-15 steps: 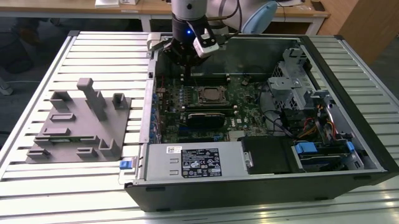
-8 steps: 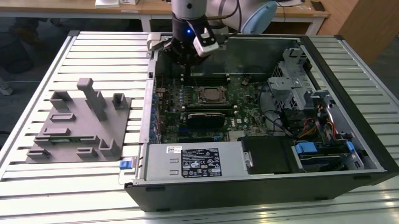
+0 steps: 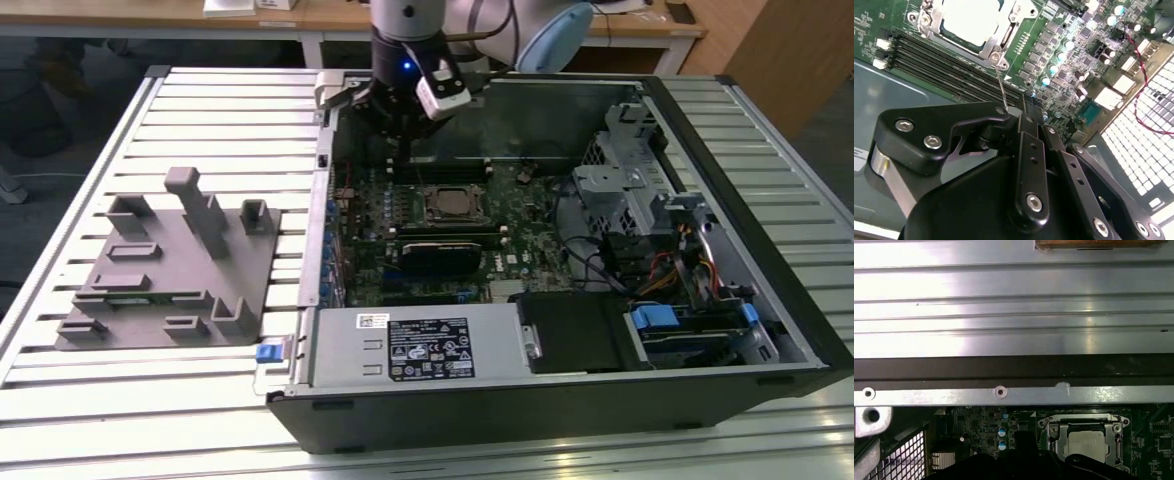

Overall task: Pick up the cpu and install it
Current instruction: 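Install the first cpu locking lever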

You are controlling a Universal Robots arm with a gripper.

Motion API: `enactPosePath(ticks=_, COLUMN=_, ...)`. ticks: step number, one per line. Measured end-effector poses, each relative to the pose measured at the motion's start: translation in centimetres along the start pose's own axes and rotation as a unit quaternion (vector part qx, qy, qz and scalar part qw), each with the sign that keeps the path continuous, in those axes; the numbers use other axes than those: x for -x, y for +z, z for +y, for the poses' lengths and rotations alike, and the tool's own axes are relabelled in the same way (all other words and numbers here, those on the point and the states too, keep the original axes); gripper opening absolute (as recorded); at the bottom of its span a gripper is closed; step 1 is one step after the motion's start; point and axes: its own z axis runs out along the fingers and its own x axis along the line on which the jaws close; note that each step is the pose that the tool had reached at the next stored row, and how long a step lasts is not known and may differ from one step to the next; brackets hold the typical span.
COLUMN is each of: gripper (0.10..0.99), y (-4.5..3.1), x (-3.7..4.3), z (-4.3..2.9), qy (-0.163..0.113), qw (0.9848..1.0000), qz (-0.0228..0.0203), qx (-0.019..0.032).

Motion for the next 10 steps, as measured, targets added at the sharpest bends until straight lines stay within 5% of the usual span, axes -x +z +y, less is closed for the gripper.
enactPosePath(ticks=10, gripper=0.106, y=0.00, x=1.32, z=0.06, qy=0.000, qw=1.0000, qz=0.0000, qx=0.0000)
